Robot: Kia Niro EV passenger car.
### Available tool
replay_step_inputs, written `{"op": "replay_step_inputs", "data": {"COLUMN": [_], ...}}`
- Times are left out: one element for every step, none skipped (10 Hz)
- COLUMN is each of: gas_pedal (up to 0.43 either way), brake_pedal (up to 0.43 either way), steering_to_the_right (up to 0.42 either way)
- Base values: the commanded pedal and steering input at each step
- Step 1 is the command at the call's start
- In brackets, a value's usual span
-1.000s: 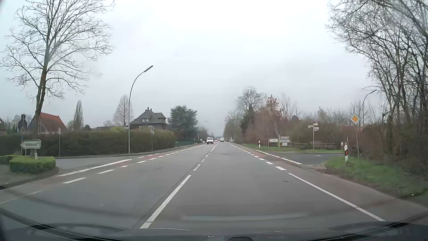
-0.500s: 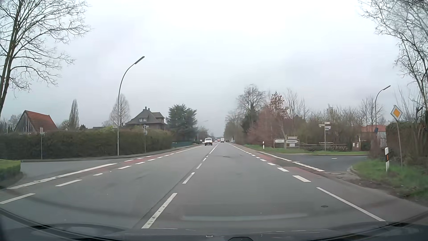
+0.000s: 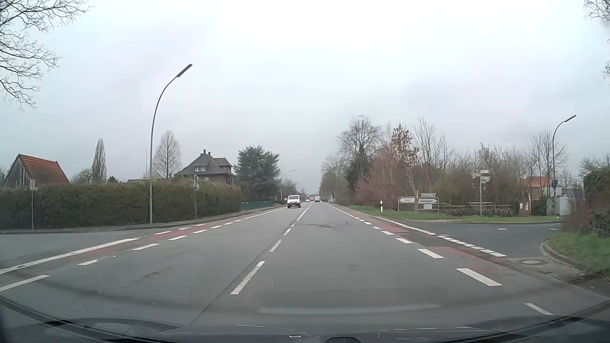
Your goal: Follow the waypoints while adhering to traffic rules and regulations
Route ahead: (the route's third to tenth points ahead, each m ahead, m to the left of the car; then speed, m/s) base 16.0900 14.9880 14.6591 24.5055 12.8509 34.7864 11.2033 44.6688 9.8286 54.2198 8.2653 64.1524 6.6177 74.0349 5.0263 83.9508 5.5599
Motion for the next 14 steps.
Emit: {"op": "replay_step_inputs", "data": {"gas_pedal": [0.0, 0.0, 0.0, 0.0, 0.0, 0.0, 0.0, 0.0, 0.0, 0.0, 0.0, 0.0, 0.0, 0.0], "brake_pedal": [0.171, 0.183, 0.189, 0.195, 0.195, 0.201, 0.195, 0.195, 0.195, 0.195, 0.195, 0.195, 0.195, 0.195], "steering_to_the_right": [-0.003, -0.003, -0.003, -0.003, -0.003, -0.003, -0.003, -0.003, -0.003, -0.003, -0.003, -0.003, -0.005, -0.008]}}
